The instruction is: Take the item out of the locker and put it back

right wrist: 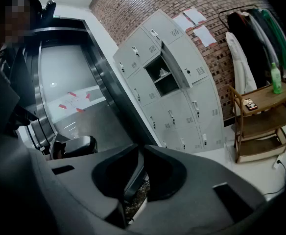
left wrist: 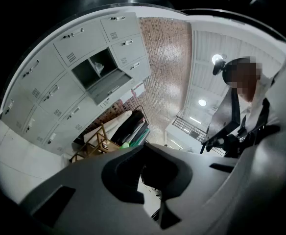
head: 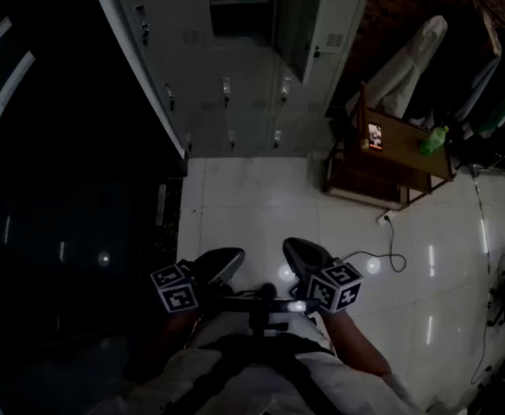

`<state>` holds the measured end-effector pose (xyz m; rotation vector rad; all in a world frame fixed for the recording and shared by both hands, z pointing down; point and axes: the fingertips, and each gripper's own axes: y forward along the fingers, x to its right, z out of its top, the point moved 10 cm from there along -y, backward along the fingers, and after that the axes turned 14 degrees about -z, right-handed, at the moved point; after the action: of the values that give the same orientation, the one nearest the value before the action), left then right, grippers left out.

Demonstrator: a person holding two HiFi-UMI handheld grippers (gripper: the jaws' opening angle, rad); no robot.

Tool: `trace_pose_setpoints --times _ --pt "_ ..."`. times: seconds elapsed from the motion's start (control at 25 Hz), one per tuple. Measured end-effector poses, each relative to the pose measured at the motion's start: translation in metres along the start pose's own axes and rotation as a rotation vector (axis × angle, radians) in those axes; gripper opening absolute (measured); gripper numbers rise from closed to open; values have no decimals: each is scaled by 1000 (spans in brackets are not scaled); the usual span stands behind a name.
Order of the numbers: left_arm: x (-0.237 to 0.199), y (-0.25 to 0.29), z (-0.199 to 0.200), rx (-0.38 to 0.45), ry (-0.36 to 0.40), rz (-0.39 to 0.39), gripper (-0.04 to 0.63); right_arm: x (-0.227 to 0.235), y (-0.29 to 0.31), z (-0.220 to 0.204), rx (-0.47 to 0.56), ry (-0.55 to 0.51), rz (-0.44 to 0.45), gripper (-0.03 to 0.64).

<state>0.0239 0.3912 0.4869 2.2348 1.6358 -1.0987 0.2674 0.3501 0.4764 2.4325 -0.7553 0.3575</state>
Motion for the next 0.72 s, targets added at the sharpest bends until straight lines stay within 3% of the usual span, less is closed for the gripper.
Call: trace_pose_setpoints --times 0.4,0.72 --pt "-10 36 -8 19 15 11 -2 39 -3 4 -20 4 7 35" --pt "-32 47 12 22 25 17 -2 54 20 19 -23 14 13 36"
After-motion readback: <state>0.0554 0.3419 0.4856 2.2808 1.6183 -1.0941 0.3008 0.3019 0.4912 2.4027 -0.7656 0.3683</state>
